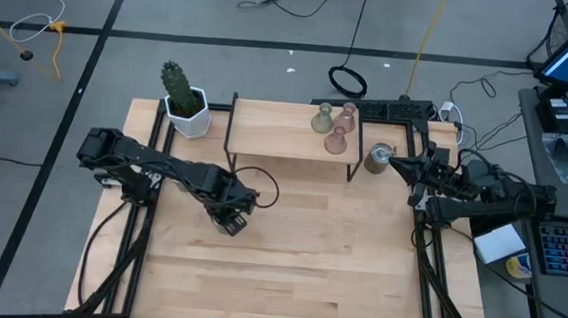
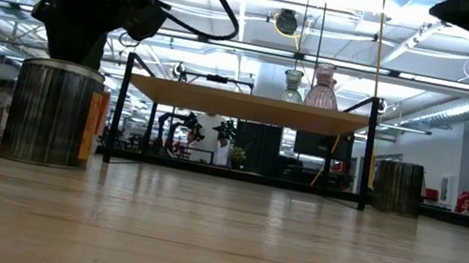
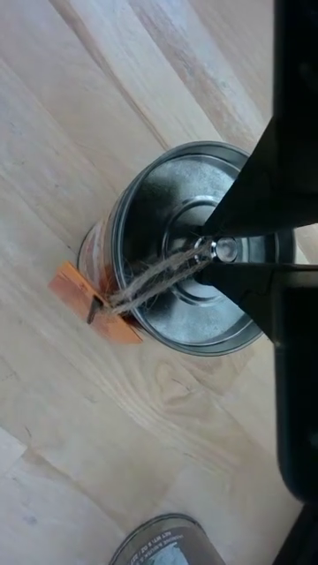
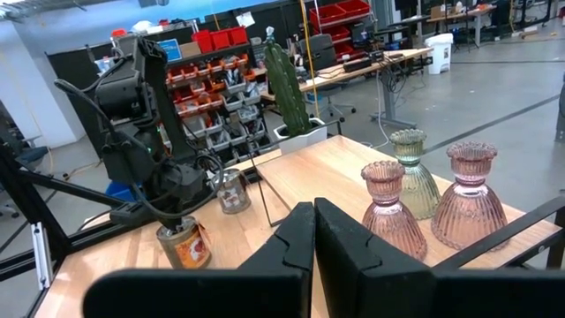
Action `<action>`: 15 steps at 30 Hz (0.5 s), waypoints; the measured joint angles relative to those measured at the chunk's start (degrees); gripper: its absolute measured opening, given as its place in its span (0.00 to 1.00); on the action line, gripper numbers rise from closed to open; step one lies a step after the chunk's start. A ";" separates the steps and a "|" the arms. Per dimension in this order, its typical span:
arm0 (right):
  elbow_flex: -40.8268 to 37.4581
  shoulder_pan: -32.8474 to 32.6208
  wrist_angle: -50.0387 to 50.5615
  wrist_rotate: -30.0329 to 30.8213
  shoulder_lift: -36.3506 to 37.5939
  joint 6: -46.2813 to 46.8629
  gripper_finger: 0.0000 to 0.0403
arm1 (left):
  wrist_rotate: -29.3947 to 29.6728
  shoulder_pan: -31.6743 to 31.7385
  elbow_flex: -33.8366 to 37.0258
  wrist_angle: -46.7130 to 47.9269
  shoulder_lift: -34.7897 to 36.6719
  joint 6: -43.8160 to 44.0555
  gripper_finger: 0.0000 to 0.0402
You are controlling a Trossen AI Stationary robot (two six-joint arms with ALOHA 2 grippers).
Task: Pick & Place candle stick holders
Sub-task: Put the orange scented candle on the shelf
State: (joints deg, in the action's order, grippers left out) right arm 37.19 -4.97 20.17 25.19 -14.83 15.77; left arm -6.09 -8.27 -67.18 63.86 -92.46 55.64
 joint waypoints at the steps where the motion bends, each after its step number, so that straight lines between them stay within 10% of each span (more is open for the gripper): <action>1: -0.02 -0.02 0.04 0.00 0.00 -0.04 0.01 | 0.34 0.00 0.00 0.04 -0.04 0.28 0.12; 15: -0.04 -0.02 1.59 0.01 0.00 -0.15 0.01 | 1.19 0.00 0.18 -0.68 -0.11 -0.48 0.18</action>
State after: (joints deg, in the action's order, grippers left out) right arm 37.15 -4.99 21.76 25.20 -14.83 15.62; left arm -4.91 -8.27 -67.00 63.18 -92.58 55.15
